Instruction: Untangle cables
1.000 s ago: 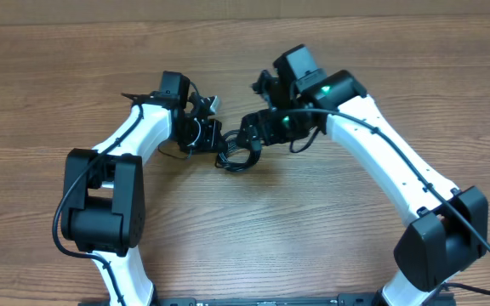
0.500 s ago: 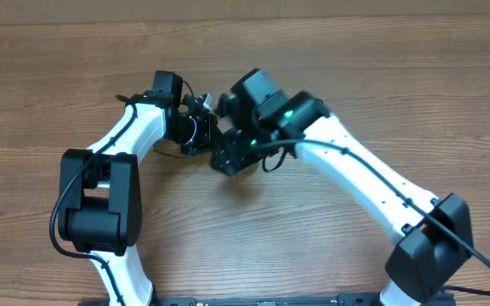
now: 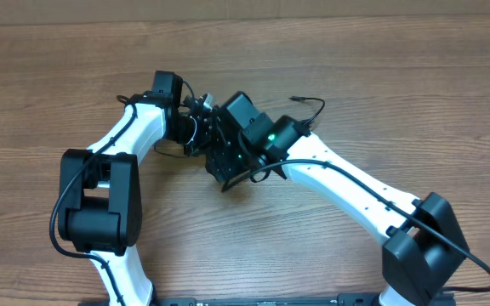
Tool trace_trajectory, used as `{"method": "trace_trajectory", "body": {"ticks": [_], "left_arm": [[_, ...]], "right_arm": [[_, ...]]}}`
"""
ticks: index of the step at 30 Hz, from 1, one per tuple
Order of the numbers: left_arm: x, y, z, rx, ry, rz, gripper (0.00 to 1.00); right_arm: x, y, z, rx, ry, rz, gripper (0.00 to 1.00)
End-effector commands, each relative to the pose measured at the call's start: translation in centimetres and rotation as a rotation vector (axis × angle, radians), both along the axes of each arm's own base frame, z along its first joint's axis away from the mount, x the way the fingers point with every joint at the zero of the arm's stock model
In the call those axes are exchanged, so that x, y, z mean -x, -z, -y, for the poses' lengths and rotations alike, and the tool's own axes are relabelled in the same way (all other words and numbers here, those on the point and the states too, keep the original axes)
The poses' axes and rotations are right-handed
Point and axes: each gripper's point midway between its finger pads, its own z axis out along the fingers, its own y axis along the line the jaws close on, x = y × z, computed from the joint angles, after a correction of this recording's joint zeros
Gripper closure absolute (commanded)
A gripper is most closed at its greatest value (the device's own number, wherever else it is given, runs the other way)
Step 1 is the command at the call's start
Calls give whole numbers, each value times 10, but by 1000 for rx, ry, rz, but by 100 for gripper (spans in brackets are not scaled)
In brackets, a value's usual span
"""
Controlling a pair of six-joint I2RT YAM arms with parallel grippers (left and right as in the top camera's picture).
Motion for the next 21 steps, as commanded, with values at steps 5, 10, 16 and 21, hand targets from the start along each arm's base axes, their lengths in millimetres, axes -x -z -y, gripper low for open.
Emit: {"method": "trace_trajectory", "body": {"ticks": [5, 10, 16, 21], "left_arm": [[-7, -5, 1, 40, -14, -6, 96], [-7, -5, 1, 40, -16, -9, 96], [-7, -5, 1, 38, -26, -20, 96], [-8, -4, 0, 29, -27, -16, 96]], "right_arm": [[-15, 1, -4, -16, -52, 125, 34], [-20, -3, -8, -60, 48, 96, 59], [-22, 6, 11, -53, 407, -55, 63], [-39, -1, 10, 6, 182, 151, 53]]}}
